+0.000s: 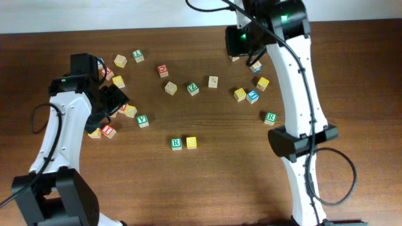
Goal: Spell out RSS
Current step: 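Lift the yellow S block and carry it toward the R-S row, then lower the yellow S block right of the first S, release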
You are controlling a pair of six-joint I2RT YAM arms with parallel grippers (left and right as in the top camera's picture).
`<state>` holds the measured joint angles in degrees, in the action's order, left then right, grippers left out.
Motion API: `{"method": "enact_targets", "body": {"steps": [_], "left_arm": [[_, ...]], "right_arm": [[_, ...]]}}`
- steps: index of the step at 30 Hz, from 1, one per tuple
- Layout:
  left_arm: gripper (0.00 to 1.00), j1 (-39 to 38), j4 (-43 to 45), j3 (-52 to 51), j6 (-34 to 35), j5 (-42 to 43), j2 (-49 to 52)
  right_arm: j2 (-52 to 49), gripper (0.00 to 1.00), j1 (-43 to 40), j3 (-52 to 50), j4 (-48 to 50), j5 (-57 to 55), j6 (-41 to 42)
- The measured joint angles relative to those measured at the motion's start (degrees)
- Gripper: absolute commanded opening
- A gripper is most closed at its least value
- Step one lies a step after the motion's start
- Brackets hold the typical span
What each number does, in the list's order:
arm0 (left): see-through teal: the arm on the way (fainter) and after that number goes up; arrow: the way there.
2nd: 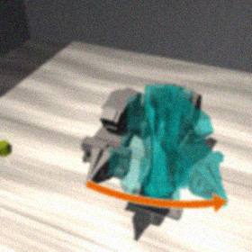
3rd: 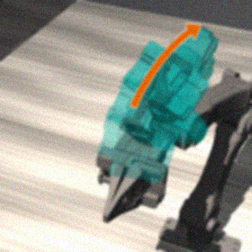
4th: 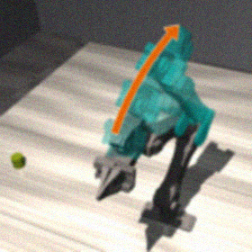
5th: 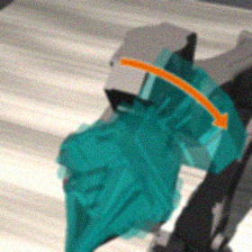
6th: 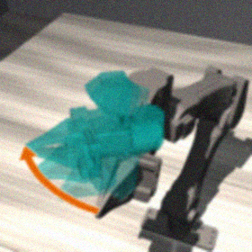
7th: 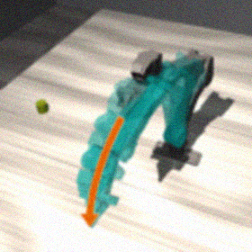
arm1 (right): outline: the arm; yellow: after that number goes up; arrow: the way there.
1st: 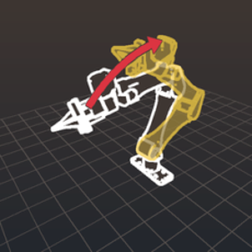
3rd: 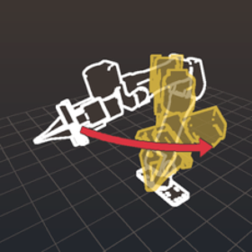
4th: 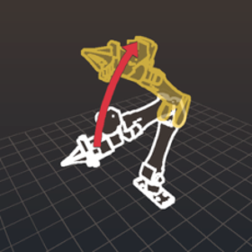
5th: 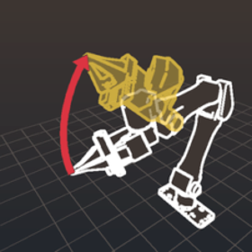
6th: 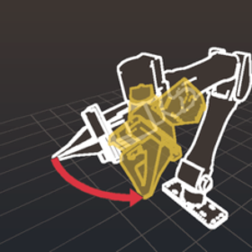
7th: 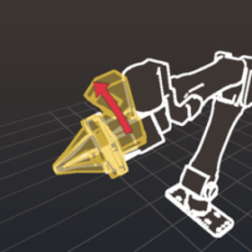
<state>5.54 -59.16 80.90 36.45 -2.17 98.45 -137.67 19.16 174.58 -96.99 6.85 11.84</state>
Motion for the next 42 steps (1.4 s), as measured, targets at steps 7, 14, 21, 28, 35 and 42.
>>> {"method": "enact_targets", "body": {"steps": [7,14,21,28,35,42], "left_arm": [[0.99,0.0,0.0,0.0,0.0,0.0,0.0],[0.99,0.0,0.0,0.0,0.0,0.0,0.0],[0.99,0.0,0.0,0.0,0.0,0.0,0.0],[0.99,0.0,0.0,0.0,0.0,0.0,0.0],[0.99,0.0,0.0,0.0,0.0,0.0,0.0],[0.99,0.0,0.0,0.0,0.0,0.0,0.0]], "right_arm": [[17.6,0.22,9.2,-18.9,0.1,-1.8,0.2],[22.3,0.22,12.2,-44.6,3.3,-4.4,5.2],[21.7,0.22,14.1,-67.9,22.1,-2.4,10.1],[21.6,0.22,14.3,-83.3,36.6,0.8,15.5],[21.6,0.22,15.0,-90.1,41.8,1.2,17.5],[21.6,0.22,18.4,-94.0,45.7,-0.3,20.2]]}}
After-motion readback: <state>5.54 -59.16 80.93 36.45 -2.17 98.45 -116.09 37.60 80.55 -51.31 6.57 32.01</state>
